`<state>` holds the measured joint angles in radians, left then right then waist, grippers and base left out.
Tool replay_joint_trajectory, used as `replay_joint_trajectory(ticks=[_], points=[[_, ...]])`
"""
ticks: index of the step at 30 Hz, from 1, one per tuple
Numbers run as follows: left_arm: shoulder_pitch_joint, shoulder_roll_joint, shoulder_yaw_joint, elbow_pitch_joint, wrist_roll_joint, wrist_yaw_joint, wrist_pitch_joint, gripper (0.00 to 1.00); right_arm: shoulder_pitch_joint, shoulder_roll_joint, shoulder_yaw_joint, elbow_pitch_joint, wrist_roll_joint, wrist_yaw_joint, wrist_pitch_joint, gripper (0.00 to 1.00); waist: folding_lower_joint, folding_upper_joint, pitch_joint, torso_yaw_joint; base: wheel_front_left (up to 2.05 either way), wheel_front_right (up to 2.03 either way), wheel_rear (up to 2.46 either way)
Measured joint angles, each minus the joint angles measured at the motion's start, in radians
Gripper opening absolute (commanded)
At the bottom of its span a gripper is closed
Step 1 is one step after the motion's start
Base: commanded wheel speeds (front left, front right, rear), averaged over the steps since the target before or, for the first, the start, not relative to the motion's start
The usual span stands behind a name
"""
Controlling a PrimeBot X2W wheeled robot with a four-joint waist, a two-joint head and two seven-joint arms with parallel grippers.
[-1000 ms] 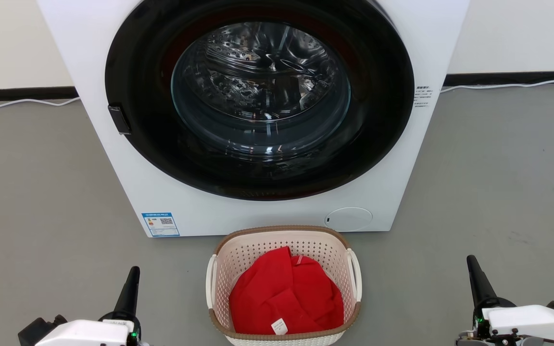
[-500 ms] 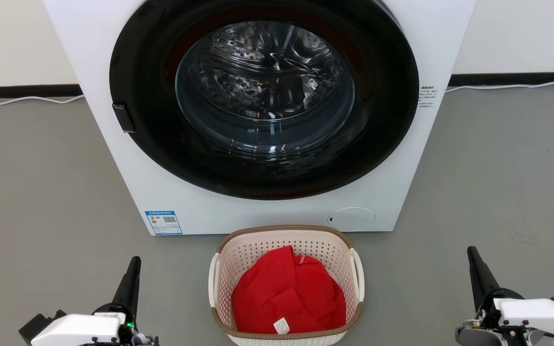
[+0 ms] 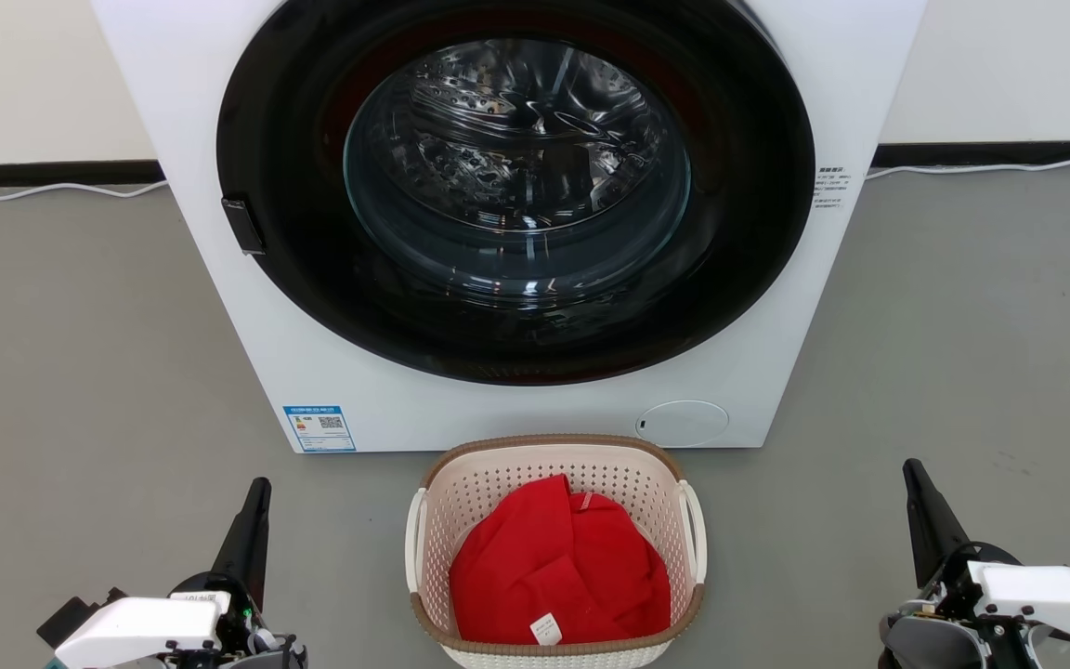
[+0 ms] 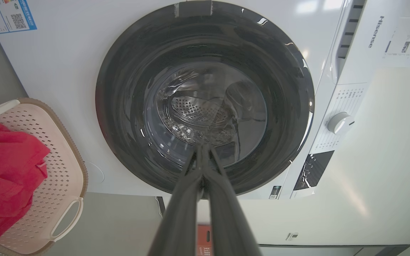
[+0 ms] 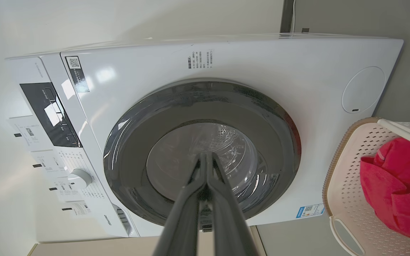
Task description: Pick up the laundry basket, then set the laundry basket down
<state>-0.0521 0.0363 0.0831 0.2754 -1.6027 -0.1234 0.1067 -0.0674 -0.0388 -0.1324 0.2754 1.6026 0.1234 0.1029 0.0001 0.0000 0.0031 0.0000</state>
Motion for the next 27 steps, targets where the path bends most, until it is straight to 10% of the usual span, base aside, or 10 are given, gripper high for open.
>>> replay_joint_trajectory(ticks=[27], points=[[0.0,0.0,0.0,-0.001,0.0,0.0,0.0,0.0,0.0,0.0,0.0,0.0,0.0,0.0,0.001,0.0,0.0,0.0,0.0,0.0,0.0,0.0,0.0]])
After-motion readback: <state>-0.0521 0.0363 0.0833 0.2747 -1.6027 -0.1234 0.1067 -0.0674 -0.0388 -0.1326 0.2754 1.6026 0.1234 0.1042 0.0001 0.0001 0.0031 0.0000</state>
